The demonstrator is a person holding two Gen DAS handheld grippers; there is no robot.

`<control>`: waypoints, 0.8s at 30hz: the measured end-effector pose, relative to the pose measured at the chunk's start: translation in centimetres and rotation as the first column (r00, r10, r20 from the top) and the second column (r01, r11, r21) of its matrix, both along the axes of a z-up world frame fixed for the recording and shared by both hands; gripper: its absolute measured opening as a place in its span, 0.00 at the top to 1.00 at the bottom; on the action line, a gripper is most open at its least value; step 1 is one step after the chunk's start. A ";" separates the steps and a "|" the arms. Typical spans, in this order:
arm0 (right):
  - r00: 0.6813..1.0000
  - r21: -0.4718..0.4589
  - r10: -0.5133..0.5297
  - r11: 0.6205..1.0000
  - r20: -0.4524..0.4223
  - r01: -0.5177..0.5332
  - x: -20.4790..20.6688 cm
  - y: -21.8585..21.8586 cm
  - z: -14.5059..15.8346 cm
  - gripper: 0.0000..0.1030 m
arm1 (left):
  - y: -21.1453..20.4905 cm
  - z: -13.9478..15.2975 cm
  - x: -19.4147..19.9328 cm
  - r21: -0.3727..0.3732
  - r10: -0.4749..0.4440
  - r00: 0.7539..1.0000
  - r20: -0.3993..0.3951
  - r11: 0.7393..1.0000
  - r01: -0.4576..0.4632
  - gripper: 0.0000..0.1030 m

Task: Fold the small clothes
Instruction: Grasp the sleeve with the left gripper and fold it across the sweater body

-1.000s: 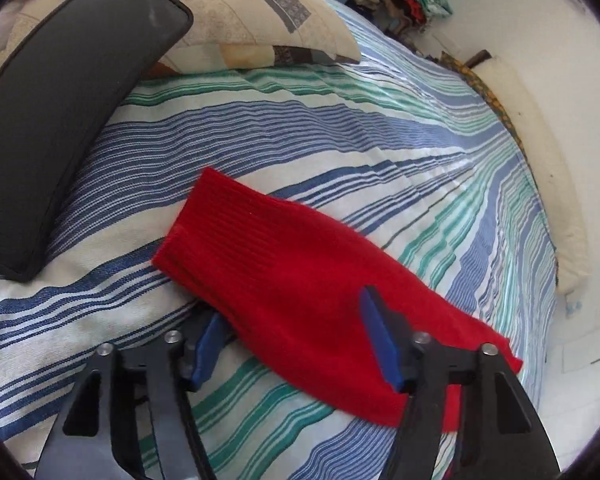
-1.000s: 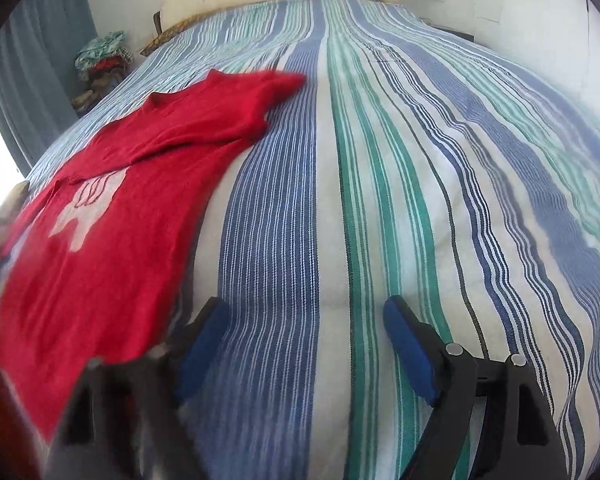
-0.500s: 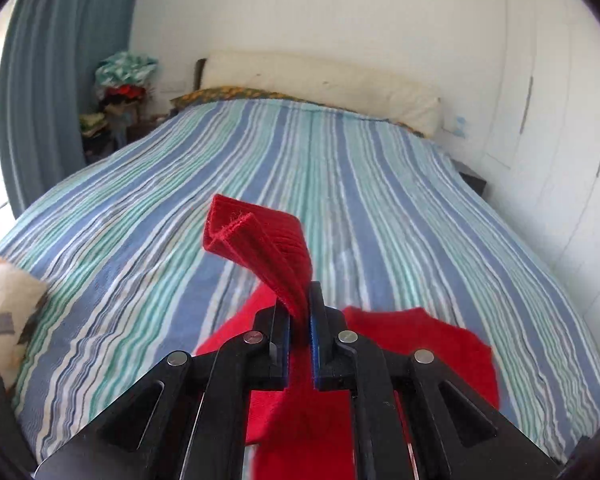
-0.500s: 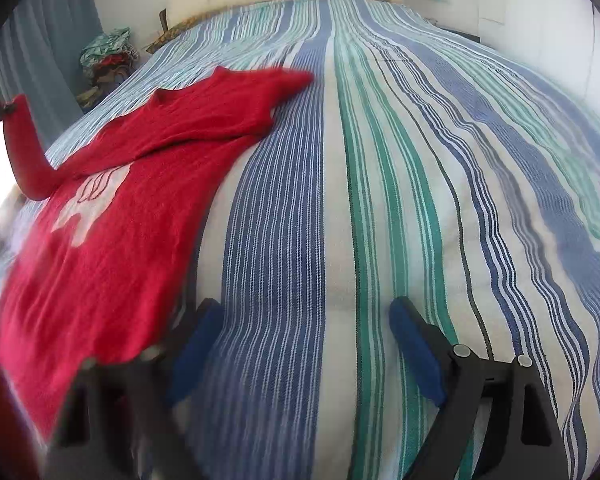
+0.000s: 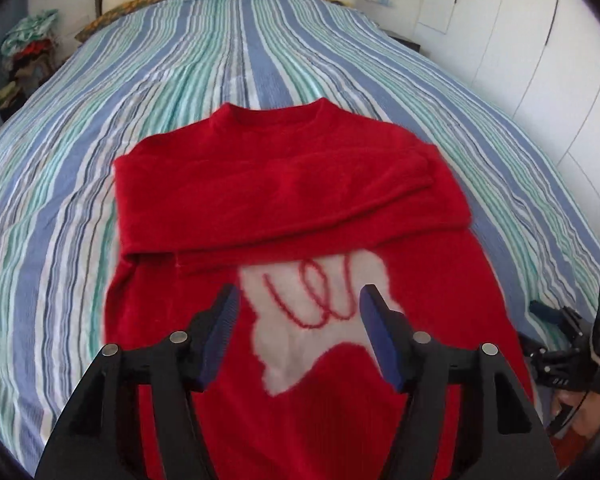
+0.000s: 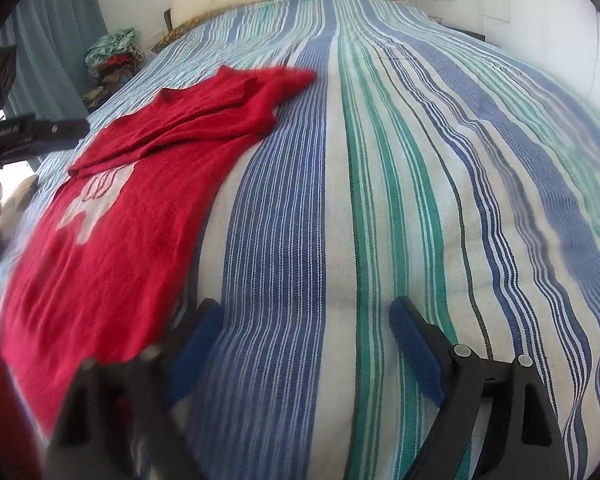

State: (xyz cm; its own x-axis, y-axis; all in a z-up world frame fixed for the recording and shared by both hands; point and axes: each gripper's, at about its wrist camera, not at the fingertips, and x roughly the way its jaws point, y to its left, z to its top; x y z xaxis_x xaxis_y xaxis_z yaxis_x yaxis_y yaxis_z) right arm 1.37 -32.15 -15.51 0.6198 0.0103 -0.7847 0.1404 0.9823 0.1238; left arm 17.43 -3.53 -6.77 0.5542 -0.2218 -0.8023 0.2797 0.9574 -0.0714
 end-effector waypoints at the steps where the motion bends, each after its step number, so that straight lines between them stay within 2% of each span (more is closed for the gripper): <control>1: 1.000 0.000 0.002 1.000 0.002 -0.002 0.0 0.0 0.0 0.16 | 1.7 -0.1 -0.5 0.035 0.028 0.999 0.016 0.999 -0.029 0.37; 4: 1.000 -0.013 0.006 1.000 0.007 -0.006 -0.2 0.3 -0.1 0.14 | 5.9 -0.7 -0.1 0.091 0.074 0.997 0.024 0.993 -0.076 0.39; 6: 1.000 -0.022 0.007 1.000 0.008 -0.007 -0.2 0.5 -0.2 0.13 | 7.2 -1.5 0.4 0.105 0.067 0.998 0.019 0.992 -0.068 0.39; 10: 1.000 -0.038 0.004 0.999 0.005 -0.004 0.1 0.8 -0.3 0.12 | 5.4 -3.6 2.6 0.238 0.022 0.997 0.074 0.970 -0.040 0.39; 13: 1.000 -0.044 0.002 0.999 0.005 -0.002 0.2 0.8 -0.3 0.12 | 4.8 -4.6 5.7 0.297 0.105 0.985 0.138 0.944 -0.142 0.39; 14: 1.000 -0.044 0.002 0.999 0.006 -0.002 0.1 0.8 -0.2 0.12 | 5.2 -4.8 6.6 0.280 0.150 0.978 0.147 0.942 -0.187 0.54; 15: 1.000 -0.043 0.002 0.999 0.007 -0.002 0.1 0.8 -0.2 0.12 | 6.1 -5.0 7.5 0.234 0.193 0.972 0.131 0.947 -0.220 0.92; 16: 1.000 -0.043 0.003 0.999 0.007 -0.002 0.1 0.8 -0.2 0.12 | 7.4 -5.1 8.0 0.156 0.235 0.968 0.089 0.956 -0.247 0.94; 18: 1.000 -0.042 0.004 0.999 0.006 -0.003 0.1 0.8 -0.2 0.12 | 9.9 -5.2 7.8 0.047 0.333 0.940 0.068 0.941 -0.336 0.95; 20: 1.000 -0.037 0.011 0.999 -0.006 -0.012 0.2 0.7 0.0 0.13 | 11.2 -5.7 7.3 0.015 0.352 0.934 0.052 0.935 -0.353 0.96; 22: 0.999 -0.048 0.012 0.999 -0.032 -0.014 0.4 0.7 1.0 0.17 | 11.2 -6.2 7.0 0.032 0.331 0.942 0.053 0.943 -0.333 0.96; 24: 0.999 -0.119 0.005 0.993 -0.044 -0.010 1.2 1.0 2.9 0.29 | 11.2 -6.5 6.9 0.029 0.326 0.944 0.055 0.944 -0.328 0.96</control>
